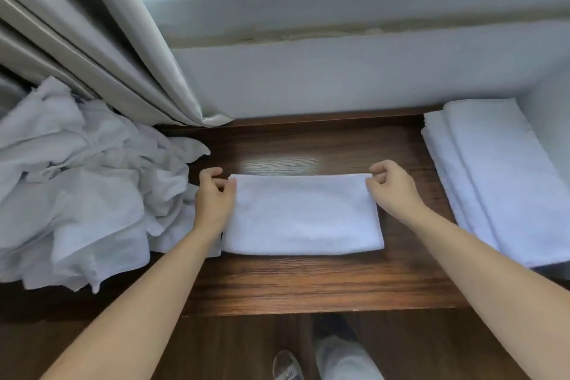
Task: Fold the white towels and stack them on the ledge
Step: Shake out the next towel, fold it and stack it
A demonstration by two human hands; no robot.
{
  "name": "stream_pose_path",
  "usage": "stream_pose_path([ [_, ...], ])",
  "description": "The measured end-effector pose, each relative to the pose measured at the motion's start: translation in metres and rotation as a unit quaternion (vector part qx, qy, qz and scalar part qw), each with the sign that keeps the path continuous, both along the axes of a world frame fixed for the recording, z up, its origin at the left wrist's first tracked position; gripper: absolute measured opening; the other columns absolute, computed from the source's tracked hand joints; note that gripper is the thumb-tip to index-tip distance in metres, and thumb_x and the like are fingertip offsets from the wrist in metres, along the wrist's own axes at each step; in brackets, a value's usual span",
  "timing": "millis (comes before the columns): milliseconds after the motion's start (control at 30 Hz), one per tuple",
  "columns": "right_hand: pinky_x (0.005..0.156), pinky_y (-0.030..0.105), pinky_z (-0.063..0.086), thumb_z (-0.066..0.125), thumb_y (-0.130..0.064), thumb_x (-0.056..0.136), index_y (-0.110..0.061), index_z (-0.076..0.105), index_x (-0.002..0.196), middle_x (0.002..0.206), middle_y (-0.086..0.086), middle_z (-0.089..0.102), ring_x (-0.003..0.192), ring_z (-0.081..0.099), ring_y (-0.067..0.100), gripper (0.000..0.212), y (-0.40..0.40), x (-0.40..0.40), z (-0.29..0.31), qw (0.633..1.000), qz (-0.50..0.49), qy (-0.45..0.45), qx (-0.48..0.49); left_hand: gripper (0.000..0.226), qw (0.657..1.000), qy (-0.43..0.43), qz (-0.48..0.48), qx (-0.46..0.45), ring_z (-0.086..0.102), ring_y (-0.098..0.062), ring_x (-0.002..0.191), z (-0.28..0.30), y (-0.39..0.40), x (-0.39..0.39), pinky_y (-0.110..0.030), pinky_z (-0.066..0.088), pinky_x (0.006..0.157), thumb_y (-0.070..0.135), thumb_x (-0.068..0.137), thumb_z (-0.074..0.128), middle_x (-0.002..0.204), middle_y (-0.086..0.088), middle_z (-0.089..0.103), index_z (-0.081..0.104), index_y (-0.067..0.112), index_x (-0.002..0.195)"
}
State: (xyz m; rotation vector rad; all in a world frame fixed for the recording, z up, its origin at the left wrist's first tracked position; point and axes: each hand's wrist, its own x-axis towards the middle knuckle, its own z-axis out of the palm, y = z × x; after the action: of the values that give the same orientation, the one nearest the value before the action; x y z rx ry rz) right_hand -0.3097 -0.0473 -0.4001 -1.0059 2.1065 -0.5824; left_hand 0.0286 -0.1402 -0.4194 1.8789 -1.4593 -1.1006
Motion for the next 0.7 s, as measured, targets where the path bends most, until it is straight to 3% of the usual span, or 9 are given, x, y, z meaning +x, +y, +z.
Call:
stream_pose_path([
  [67,0.089,0.039,0.055,0.063,-0.02,0.099,-0.013,0.054,0.134,0.12,0.005,0.061,0.11,0.06,0.023,0.037,0.003,0.007,-0.006,0.992,0.031,0.117,-0.019,0.045,0.998,-0.064,-0.017,-0.016,0.062,-0.021,0.105,-0.007,0.003,-0.001,-0.031,0.05,0.085,0.027,0.099,0.062,0.123,-0.005,0.061,0.045,0.012,0.138],
  [100,0.091,0.043,0.055,0.062,-0.018,0.098,-0.012,0.055,0.134,0.123,0.008,0.059,0.112,0.058,0.027,0.037,0.006,0.013,-0.01,0.978,0.08,0.184,-0.053,0.045,0.99,-0.115,-0.054,-0.066,0.058,-0.022,0.114,-0.009,0.007,-0.002,-0.035,0.05,0.094,0.022,0.098,0.063,0.13,-0.007,0.056,0.046,0.01,0.138],
  [167,0.089,0.053,0.053,0.062,-0.015,0.094,-0.008,0.06,0.128,0.122,0.014,0.059,0.111,0.057,0.036,0.036,0.012,0.031,-0.017,0.937,0.203,0.25,-0.133,0.041,0.942,-0.19,-0.183,-0.209,0.05,-0.028,0.126,-0.013,0.02,-0.01,-0.045,0.046,0.106,0.015,0.095,0.062,0.135,-0.011,0.053,0.052,0.007,0.134],
  [233,0.095,0.057,0.05,0.061,-0.021,0.092,-0.006,0.062,0.127,0.13,0.02,0.058,0.12,0.056,0.043,0.038,0.011,0.056,-0.029,0.903,0.29,0.263,-0.176,0.044,0.883,-0.223,-0.308,-0.276,0.043,-0.035,0.138,-0.019,0.027,-0.025,-0.049,0.038,0.112,0.027,0.096,0.056,0.144,-0.014,0.051,0.053,0.009,0.135],
  [333,0.119,0.064,0.026,0.05,-0.048,0.094,-0.014,0.048,0.149,0.161,0.021,0.035,0.149,0.027,0.048,0.064,0.007,0.083,-0.051,0.878,0.376,0.279,-0.1,0.072,0.844,-0.296,-0.417,-0.162,0.006,-0.037,0.157,-0.032,0.031,-0.045,-0.052,0.014,0.124,0.061,0.097,0.042,0.169,-0.012,0.018,0.031,0.024,0.159],
  [400,0.123,0.065,0.012,0.041,-0.059,0.096,-0.022,0.029,0.161,0.17,0.015,0.017,0.156,0.007,0.044,0.076,0.011,0.083,-0.068,0.867,0.395,0.299,-0.058,0.084,0.829,-0.343,-0.429,-0.109,-0.018,-0.033,0.156,-0.046,0.031,-0.041,-0.054,-0.004,0.126,0.075,0.095,0.032,0.172,-0.006,-0.005,0.009,0.034,0.164],
  [533,0.125,0.061,0.004,0.037,-0.06,0.097,-0.027,0.019,0.164,0.172,0.01,0.01,0.159,-0.001,0.036,0.077,0.017,0.072,-0.083,0.863,0.394,0.309,-0.06,0.093,0.828,-0.379,-0.396,-0.121,-0.02,-0.034,0.155,-0.06,0.03,-0.028,-0.053,-0.005,0.126,0.084,0.088,0.032,0.172,-0.006,-0.005,0.006,0.036,0.164],
  [700,0.126,0.06,0.006,0.028,-0.059,0.099,-0.032,0.014,0.164,0.172,0.015,0.006,0.157,-0.003,0.043,0.072,0.019,0.058,-0.076,0.888,0.321,0.329,-0.011,0.116,0.842,-0.396,-0.359,-0.075,-0.026,-0.032,0.154,-0.054,0.027,-0.024,-0.053,-0.007,0.126,0.095,0.077,0.03,0.17,-0.015,-0.013,-0.002,0.025,0.164],
])
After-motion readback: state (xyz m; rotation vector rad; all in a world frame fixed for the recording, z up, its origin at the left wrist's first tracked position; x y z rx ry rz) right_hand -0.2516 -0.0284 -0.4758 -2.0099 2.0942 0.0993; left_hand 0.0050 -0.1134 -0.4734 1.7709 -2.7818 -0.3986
